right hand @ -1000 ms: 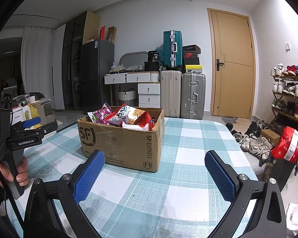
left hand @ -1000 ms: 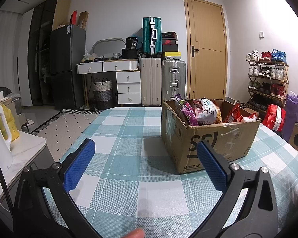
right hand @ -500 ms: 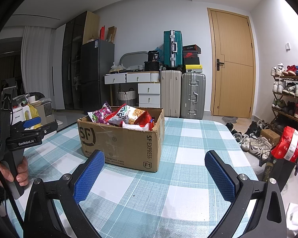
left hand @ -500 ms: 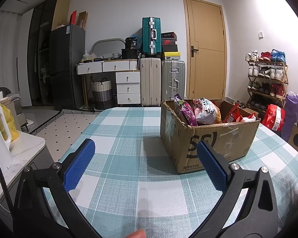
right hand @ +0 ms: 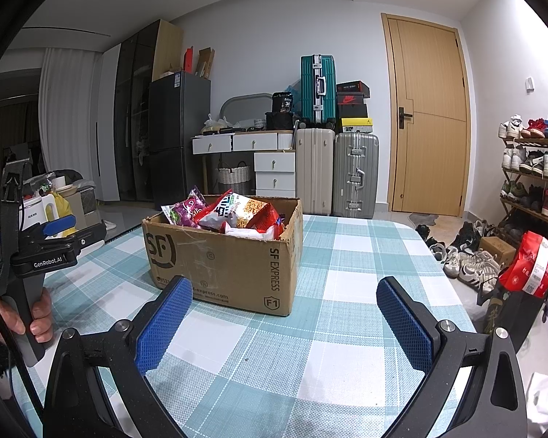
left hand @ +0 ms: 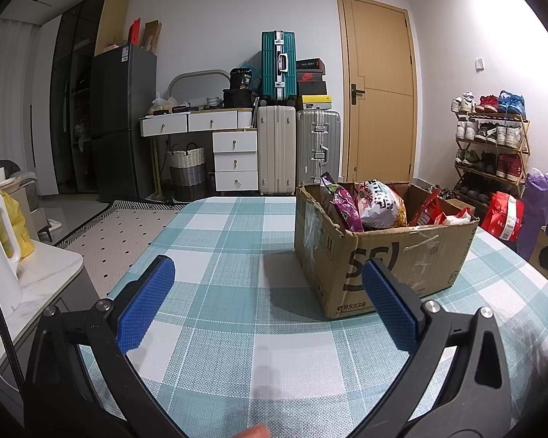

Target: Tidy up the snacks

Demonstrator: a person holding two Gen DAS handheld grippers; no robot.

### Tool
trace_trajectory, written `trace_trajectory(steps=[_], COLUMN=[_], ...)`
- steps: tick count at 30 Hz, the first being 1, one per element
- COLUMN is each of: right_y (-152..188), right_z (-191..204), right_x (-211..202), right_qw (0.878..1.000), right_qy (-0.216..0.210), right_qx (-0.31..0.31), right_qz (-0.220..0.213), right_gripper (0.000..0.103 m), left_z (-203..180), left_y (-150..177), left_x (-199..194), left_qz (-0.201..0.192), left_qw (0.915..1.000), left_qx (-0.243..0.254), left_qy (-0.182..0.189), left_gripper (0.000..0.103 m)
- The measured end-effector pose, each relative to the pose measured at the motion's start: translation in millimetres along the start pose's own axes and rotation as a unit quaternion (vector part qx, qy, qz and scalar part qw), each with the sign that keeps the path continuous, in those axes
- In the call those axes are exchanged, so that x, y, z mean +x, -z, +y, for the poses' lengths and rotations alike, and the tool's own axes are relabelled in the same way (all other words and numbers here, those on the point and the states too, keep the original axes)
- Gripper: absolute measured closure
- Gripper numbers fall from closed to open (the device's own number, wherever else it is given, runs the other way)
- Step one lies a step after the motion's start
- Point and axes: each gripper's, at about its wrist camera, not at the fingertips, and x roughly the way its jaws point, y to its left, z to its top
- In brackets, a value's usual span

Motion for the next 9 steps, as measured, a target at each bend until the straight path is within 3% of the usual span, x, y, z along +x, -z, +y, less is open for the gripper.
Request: trace_trajectory(steps=[9], right_y=[-0.2], right_z=[0.1], right_x=[0.1], right_qw=[1.000], right_qy=[0.000], right_qx=[0.000], right_qz=[0.000], right_gripper=[0.000], left_z=[-1.4], left_y=[-0.4], left_x=[-0.6], left_qz=[-0.001], left_qw=[1.0000], left_qx=[-0.001], left_qy=[0.004], left_gripper=[0.001])
